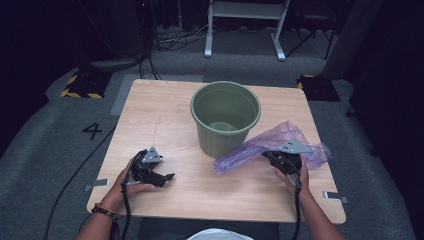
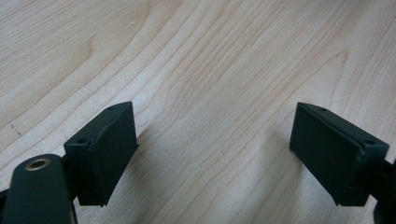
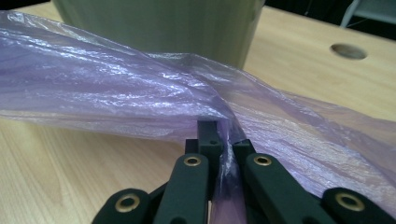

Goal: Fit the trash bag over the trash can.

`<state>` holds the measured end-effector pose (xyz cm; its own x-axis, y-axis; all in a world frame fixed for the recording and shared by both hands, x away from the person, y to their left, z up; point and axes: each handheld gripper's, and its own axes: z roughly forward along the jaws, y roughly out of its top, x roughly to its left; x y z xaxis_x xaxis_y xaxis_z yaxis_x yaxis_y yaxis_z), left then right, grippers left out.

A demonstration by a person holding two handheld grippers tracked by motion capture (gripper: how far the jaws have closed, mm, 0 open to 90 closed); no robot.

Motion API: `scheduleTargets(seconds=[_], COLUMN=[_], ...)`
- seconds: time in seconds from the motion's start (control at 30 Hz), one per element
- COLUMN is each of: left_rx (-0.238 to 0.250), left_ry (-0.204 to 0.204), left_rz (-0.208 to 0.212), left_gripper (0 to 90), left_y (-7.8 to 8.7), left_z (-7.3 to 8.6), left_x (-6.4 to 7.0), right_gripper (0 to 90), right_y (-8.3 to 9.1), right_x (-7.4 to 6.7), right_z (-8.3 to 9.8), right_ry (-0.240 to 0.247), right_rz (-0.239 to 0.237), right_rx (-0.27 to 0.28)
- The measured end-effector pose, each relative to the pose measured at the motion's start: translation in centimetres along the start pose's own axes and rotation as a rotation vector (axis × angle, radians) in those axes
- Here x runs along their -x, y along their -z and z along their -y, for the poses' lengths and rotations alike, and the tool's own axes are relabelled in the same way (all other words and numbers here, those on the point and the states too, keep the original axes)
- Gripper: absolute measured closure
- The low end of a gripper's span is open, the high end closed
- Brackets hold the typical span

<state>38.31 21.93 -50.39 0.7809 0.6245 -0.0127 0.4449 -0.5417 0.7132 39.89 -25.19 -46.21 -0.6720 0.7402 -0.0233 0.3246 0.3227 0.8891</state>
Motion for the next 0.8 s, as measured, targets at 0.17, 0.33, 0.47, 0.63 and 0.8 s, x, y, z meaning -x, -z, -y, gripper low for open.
scheduleTargets(seconds=[0.17,0.33,0.47,0.63,0.8], left_rx=[-0.003,-0.004,-0.004,0.012,0.088], left_ry=[-0.001,-0.001,0.019,0.025,-0.006], left_rz=[-0.001,0.0,0.014,0.011,0.025], left_gripper=[14.5,12.9,16.6,17.6,19.5], left_y=[0.0,-0.2,-0.2,-0.6,0.1], left_z=[0.0,-0.2,-0.5,-1.5,-3.2], left_x=[0.0,0.0,-0.2,0.1,0.8], right_gripper=[90.0,90.0,90.0,90.0,90.0], right_y=[1.3,2.2,2.8,3.7,4.7], right_x=[0.3,0.2,-0.1,-0.6,-0.3], right_z=[-1.0,-2.1,-2.7,-3.3,-4.1], right_ry=[0.001,0.015,0.043,0.076,0.071], right_rz=[0.044,0.063,0.084,0.111,0.159], right_rx=[0.06,0.11,0.128,0.147,0.154])
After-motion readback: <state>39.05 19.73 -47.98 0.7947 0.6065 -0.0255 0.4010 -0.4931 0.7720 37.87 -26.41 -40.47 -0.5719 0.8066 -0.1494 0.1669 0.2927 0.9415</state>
